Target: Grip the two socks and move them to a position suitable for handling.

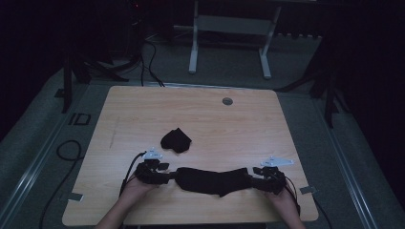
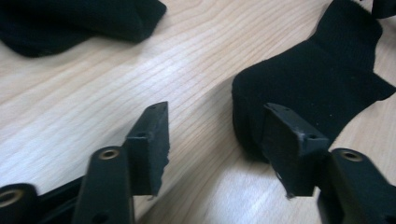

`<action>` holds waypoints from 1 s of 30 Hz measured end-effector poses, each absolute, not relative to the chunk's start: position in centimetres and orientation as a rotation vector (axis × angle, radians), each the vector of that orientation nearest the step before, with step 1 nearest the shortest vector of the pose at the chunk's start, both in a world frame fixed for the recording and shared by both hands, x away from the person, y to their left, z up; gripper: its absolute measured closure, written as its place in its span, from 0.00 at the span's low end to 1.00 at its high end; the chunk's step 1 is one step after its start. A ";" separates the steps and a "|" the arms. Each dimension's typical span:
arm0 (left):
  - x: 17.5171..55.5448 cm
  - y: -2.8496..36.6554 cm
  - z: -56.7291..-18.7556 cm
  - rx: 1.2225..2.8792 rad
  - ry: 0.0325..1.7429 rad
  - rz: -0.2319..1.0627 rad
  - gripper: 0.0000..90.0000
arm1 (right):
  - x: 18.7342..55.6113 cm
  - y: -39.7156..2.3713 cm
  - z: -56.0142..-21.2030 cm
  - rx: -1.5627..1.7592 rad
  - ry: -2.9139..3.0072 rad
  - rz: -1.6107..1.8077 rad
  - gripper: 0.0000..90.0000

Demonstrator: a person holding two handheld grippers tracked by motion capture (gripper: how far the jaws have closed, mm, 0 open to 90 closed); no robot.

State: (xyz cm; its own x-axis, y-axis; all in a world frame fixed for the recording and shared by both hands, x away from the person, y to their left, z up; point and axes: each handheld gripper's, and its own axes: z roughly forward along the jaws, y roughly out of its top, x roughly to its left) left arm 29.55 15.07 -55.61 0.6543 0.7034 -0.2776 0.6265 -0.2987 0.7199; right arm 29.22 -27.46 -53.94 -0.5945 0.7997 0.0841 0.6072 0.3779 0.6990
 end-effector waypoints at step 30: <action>25.1 20.2 -56.2 1.891 1.037 0.337 0.36 | 41.1 -6.1 -49.4 0.901 2.564 1.212 0.37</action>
State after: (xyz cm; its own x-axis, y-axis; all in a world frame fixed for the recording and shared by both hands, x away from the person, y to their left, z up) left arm 25.08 20.24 -56.22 0.6069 0.7746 -0.1779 0.5216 -0.2193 0.8245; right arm 41.14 -6.12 -49.44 -0.8041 0.5855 0.1028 0.4511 0.4883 0.7471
